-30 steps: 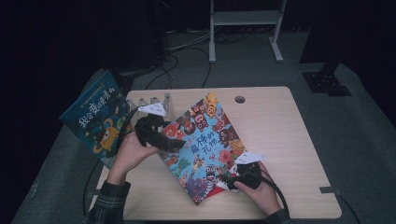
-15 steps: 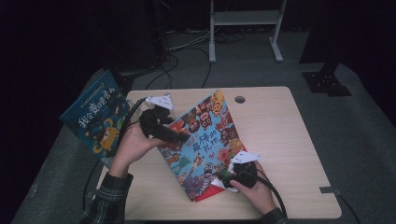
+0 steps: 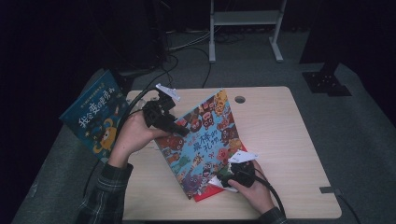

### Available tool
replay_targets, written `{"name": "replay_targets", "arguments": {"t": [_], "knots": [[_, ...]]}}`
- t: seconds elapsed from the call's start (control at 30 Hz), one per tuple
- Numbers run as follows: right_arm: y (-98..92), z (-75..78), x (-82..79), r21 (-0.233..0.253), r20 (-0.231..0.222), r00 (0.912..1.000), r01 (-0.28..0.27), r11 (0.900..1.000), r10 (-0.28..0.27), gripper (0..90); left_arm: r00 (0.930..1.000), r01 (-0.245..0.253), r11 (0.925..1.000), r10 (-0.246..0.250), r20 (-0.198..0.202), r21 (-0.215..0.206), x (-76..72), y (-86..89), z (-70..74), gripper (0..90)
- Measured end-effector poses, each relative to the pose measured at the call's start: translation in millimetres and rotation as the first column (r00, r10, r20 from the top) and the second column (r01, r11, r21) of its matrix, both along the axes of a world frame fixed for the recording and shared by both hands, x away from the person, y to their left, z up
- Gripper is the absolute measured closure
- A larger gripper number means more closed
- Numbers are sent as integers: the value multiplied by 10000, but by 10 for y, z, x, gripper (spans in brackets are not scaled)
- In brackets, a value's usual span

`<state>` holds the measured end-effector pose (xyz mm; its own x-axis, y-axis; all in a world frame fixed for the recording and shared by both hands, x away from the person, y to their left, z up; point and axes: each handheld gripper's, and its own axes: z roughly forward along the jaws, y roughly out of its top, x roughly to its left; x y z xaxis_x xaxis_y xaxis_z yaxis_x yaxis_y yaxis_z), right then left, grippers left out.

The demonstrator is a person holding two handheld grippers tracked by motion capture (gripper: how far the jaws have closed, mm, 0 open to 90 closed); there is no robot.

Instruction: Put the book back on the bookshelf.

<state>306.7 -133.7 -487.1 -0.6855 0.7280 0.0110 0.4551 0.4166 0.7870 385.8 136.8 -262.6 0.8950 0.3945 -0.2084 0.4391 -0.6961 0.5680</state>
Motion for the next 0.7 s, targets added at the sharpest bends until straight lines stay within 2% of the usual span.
{"name": "replay_targets", "arguments": {"t": [0.17,0.33,0.43,0.7], "knots": [[0,-1,-1,-5,13,10000,0,10000,0,128,9997,-238,9993,239,-28,280,30,-15,23,698],[-12,-1,-4,29,-8,10000,-32,10000,32,138,9987,-337,9992,345,-365,229,57,-25,41,725],[-20,-2,-5,44,27,10000,-59,10000,59,141,9987,-261,9994,271,-438,247,66,-43,72,740],[-60,-2,-18,-18,50,10000,-87,10000,87,143,9995,-111,9983,128,-303,576,27,-135,191,784]]}}
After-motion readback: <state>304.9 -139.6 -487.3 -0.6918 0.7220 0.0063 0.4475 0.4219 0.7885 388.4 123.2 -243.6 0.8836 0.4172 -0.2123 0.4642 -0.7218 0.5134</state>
